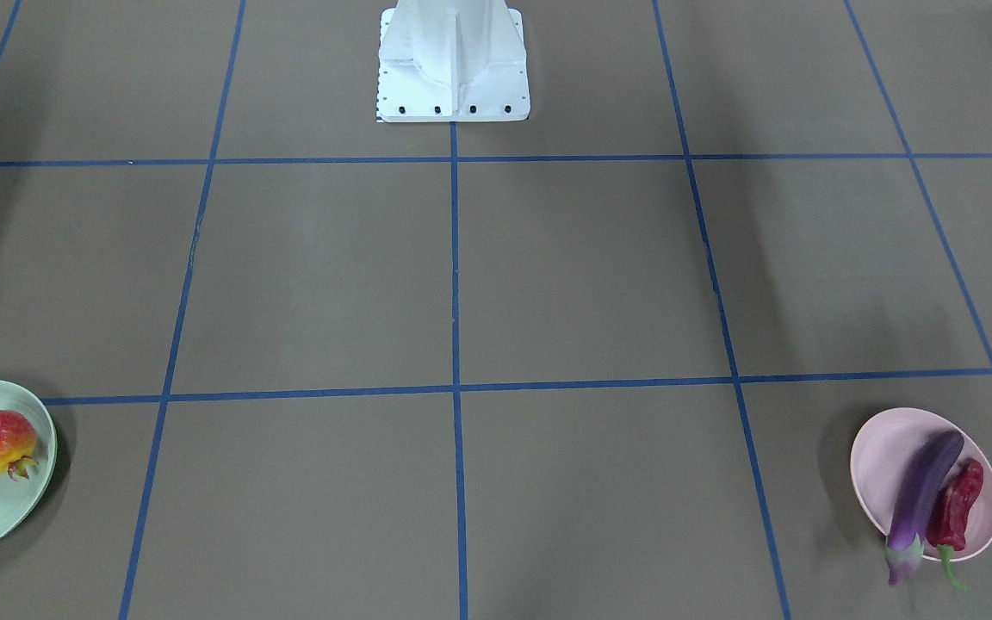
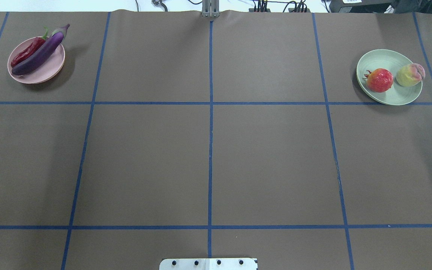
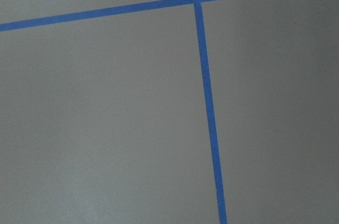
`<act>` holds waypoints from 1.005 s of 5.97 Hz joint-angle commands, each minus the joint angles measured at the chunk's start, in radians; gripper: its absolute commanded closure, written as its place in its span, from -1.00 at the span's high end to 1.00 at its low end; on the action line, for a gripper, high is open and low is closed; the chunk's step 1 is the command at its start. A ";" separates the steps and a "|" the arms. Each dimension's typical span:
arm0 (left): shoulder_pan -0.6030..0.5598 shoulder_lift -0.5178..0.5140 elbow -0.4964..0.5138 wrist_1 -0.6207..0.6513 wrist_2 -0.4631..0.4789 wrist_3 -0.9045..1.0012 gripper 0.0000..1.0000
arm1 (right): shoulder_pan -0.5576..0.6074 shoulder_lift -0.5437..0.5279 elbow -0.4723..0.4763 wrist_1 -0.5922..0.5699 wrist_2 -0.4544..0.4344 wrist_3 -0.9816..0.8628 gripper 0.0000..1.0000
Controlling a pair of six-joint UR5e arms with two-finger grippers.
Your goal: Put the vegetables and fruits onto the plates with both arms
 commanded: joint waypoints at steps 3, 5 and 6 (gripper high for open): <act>0.001 0.000 0.006 -0.001 0.000 -0.001 1.00 | -0.003 0.000 -0.005 0.000 0.000 0.002 1.00; 0.001 -0.001 0.006 -0.001 0.000 -0.001 1.00 | -0.005 -0.003 -0.008 -0.004 0.000 0.002 1.00; 0.001 -0.001 0.007 -0.001 0.001 -0.001 1.00 | -0.006 -0.005 -0.008 -0.002 0.000 0.000 1.00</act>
